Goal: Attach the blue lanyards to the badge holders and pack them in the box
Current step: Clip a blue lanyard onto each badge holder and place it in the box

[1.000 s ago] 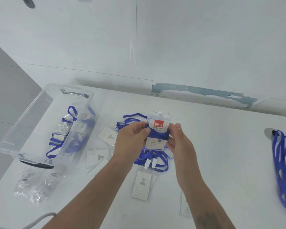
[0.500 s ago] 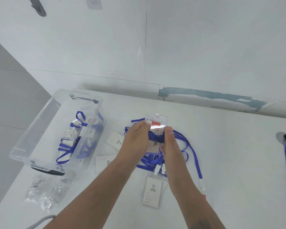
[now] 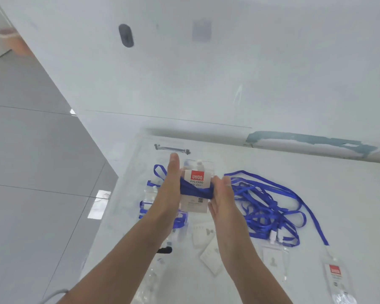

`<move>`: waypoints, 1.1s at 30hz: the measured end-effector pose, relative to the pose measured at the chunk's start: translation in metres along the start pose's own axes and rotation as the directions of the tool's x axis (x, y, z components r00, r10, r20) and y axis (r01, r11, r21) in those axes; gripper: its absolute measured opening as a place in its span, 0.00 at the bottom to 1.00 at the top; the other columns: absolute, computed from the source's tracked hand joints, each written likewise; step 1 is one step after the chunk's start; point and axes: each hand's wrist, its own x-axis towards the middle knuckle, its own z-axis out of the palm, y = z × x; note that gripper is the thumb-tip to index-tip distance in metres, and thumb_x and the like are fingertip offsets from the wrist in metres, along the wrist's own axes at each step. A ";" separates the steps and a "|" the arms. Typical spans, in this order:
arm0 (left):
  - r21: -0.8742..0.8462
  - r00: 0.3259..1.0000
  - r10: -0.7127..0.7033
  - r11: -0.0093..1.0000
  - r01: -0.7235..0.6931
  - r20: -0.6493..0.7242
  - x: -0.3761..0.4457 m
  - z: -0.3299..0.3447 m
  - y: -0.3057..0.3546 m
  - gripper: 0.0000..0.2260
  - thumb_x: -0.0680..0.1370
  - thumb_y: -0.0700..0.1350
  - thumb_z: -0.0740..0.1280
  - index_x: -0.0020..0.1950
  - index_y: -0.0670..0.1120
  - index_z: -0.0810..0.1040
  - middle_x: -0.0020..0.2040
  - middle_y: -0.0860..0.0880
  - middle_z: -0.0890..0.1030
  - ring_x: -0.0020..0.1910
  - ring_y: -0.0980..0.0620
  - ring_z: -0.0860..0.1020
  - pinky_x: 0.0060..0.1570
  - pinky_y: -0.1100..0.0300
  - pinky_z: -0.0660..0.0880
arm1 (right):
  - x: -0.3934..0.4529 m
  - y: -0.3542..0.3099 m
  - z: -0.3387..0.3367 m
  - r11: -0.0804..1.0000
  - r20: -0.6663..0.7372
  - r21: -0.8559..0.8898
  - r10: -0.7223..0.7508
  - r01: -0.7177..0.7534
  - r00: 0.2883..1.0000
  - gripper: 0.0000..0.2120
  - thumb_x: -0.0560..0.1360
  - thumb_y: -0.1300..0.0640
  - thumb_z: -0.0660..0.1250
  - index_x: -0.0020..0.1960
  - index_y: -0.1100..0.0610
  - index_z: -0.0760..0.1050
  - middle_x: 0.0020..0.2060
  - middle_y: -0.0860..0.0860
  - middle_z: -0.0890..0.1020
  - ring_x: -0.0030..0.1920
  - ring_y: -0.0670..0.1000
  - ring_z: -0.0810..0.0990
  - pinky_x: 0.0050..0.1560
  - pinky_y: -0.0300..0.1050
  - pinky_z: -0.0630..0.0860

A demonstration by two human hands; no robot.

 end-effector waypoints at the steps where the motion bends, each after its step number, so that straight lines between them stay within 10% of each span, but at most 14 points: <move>1: -0.001 1.000 -0.010 1.000 0.010 0.009 -0.001 -0.009 0.000 0.38 0.76 0.73 0.44 0.54 0.48 0.85 0.47 0.46 0.87 0.48 0.47 0.85 0.56 0.51 0.78 | 0.000 0.006 0.006 1.000 -0.009 0.011 0.013 -0.013 1.000 0.20 0.80 0.36 0.49 0.55 0.40 0.78 0.47 0.36 0.84 0.48 0.30 0.80 0.59 0.37 0.67; 7: 0.013 0.999 -0.031 0.999 0.030 0.041 0.001 -0.072 0.004 0.39 0.76 0.72 0.43 0.53 0.47 0.85 0.46 0.46 0.87 0.46 0.45 0.85 0.55 0.51 0.80 | 0.032 0.018 0.070 0.988 -0.152 -0.007 0.153 -0.156 0.977 0.25 0.82 0.39 0.45 0.52 0.47 0.79 0.35 0.40 0.85 0.41 0.39 0.82 0.43 0.36 0.71; 20: -0.069 0.972 -0.232 0.971 0.228 -0.050 0.040 -0.070 -0.031 0.36 0.79 0.69 0.46 0.55 0.45 0.84 0.46 0.44 0.87 0.41 0.47 0.84 0.42 0.57 0.78 | 0.028 0.032 0.073 0.963 -0.182 0.018 0.268 -0.270 0.946 0.21 0.80 0.37 0.54 0.56 0.46 0.81 0.43 0.47 0.87 0.46 0.47 0.85 0.42 0.39 0.75; 25: -0.139 0.955 -0.272 0.957 0.255 -0.121 0.058 -0.060 -0.036 0.28 0.81 0.65 0.50 0.43 0.49 0.81 0.29 0.51 0.84 0.25 0.56 0.81 0.33 0.60 0.73 | 0.054 0.032 0.083 0.926 -0.242 -0.011 0.365 -0.378 0.899 0.24 0.81 0.36 0.52 0.62 0.50 0.77 0.50 0.52 0.85 0.46 0.50 0.83 0.32 0.37 0.72; 33: -0.182 0.929 -0.347 0.929 0.323 -0.125 0.076 -0.056 -0.037 0.25 0.81 0.64 0.52 0.56 0.49 0.81 0.39 0.50 0.84 0.36 0.53 0.80 0.33 0.61 0.73 | 0.090 0.049 0.094 0.905 -0.325 -0.027 0.393 -0.424 0.860 0.24 0.80 0.36 0.50 0.65 0.49 0.73 0.54 0.51 0.83 0.51 0.52 0.82 0.44 0.45 0.80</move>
